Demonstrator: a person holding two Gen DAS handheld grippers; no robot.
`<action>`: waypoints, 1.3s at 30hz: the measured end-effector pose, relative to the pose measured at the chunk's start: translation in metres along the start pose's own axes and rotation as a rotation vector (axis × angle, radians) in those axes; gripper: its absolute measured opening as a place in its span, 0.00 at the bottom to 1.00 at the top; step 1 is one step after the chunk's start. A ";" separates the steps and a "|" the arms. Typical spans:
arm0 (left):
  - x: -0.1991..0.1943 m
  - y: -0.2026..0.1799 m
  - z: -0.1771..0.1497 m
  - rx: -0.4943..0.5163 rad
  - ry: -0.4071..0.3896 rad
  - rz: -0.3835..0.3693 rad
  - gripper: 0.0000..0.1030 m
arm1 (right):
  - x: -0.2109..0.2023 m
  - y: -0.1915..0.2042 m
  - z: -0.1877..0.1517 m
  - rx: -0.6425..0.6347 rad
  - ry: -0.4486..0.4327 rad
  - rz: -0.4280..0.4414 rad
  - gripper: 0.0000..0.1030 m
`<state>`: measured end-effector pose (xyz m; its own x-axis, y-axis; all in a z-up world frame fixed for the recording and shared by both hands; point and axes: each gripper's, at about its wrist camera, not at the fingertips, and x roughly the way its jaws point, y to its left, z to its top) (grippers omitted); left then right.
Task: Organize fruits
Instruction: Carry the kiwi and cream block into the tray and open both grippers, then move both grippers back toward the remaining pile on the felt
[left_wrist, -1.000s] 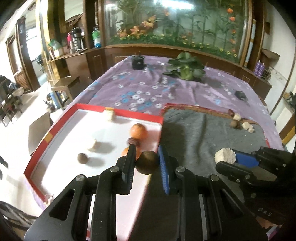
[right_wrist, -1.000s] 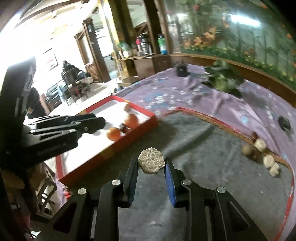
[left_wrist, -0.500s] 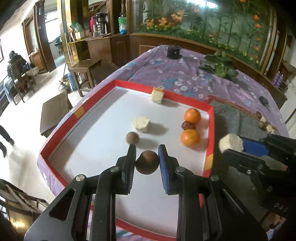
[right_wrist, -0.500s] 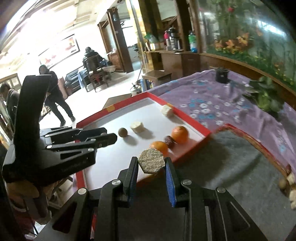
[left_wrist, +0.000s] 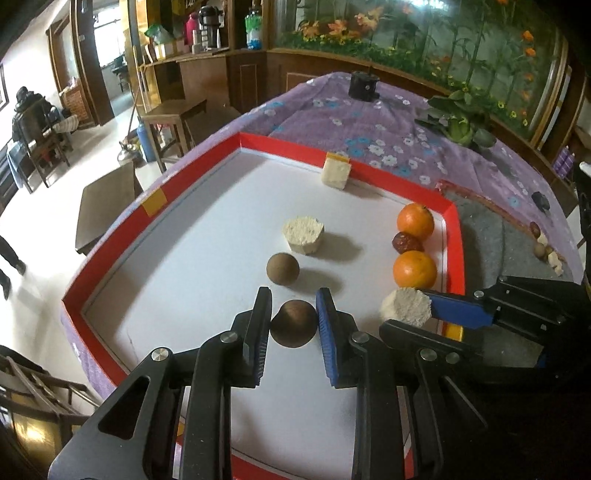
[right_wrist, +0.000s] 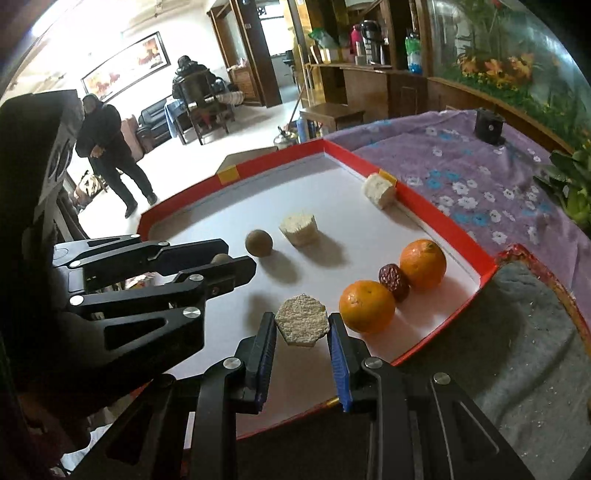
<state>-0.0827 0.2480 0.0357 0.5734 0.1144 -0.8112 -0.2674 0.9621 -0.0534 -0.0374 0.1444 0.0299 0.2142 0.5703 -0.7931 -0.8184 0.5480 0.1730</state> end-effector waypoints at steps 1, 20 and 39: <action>0.001 0.000 0.000 0.002 0.001 0.003 0.23 | 0.003 0.000 -0.001 -0.006 0.012 -0.010 0.26; -0.023 -0.011 0.002 -0.034 -0.081 0.059 0.54 | -0.051 -0.013 -0.022 0.087 -0.130 -0.018 0.35; -0.029 -0.152 0.009 0.140 -0.092 -0.108 0.56 | -0.146 -0.101 -0.105 0.282 -0.221 -0.217 0.39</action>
<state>-0.0520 0.1007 0.0725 0.6633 0.0242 -0.7479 -0.0936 0.9943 -0.0508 -0.0422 -0.0580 0.0669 0.5003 0.5239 -0.6894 -0.5702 0.7985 0.1930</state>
